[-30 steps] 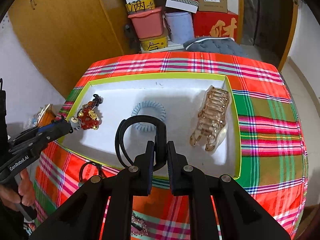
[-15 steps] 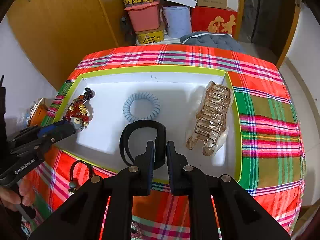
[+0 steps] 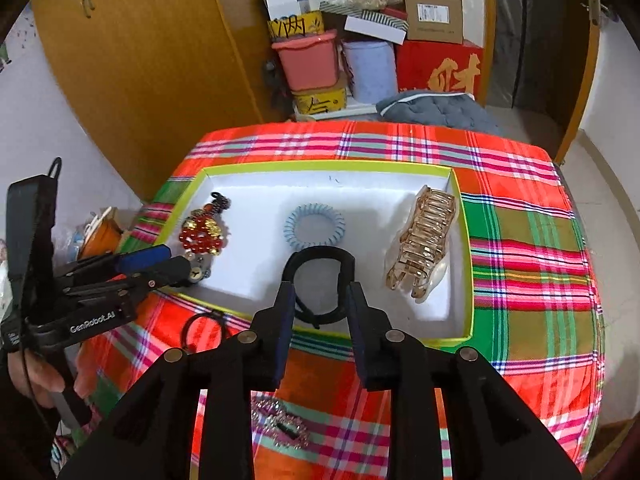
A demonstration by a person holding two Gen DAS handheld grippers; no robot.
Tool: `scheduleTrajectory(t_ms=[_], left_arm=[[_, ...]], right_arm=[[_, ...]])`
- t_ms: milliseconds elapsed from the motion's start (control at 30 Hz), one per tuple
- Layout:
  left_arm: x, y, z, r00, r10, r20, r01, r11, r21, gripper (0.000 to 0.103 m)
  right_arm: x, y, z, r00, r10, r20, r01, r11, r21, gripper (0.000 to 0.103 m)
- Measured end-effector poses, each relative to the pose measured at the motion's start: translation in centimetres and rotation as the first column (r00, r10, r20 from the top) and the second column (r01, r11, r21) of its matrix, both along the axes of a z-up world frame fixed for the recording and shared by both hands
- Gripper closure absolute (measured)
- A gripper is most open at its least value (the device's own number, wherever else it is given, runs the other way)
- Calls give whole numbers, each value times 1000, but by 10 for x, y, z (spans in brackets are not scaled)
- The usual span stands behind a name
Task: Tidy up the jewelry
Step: 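Open the right tool to drop the black band while the left tool releases the black hair tie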
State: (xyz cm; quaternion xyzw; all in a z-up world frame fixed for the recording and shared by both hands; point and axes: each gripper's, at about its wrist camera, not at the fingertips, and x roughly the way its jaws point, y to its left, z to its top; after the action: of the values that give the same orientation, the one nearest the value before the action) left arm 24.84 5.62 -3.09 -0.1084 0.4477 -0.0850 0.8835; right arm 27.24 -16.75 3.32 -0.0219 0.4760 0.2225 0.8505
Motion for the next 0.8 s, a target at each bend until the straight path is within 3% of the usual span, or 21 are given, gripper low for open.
scheduleTrajectory(t_ms=[467, 533, 800], left_arm=[[-40, 8, 26, 998, 17, 67, -16, 1000, -20, 59], [-48, 7, 29, 997, 16, 78, -15, 1000, -21, 59], [-66, 5, 18, 999, 20, 47, -19, 1000, -20, 59]], right_arm=[[-34, -16, 20, 999, 7, 41, -9, 999, 52, 73], [-41, -19, 21, 999, 14, 47, -16, 998, 61, 67], [-66, -24, 11, 998, 60, 28, -61, 996, 63, 66]])
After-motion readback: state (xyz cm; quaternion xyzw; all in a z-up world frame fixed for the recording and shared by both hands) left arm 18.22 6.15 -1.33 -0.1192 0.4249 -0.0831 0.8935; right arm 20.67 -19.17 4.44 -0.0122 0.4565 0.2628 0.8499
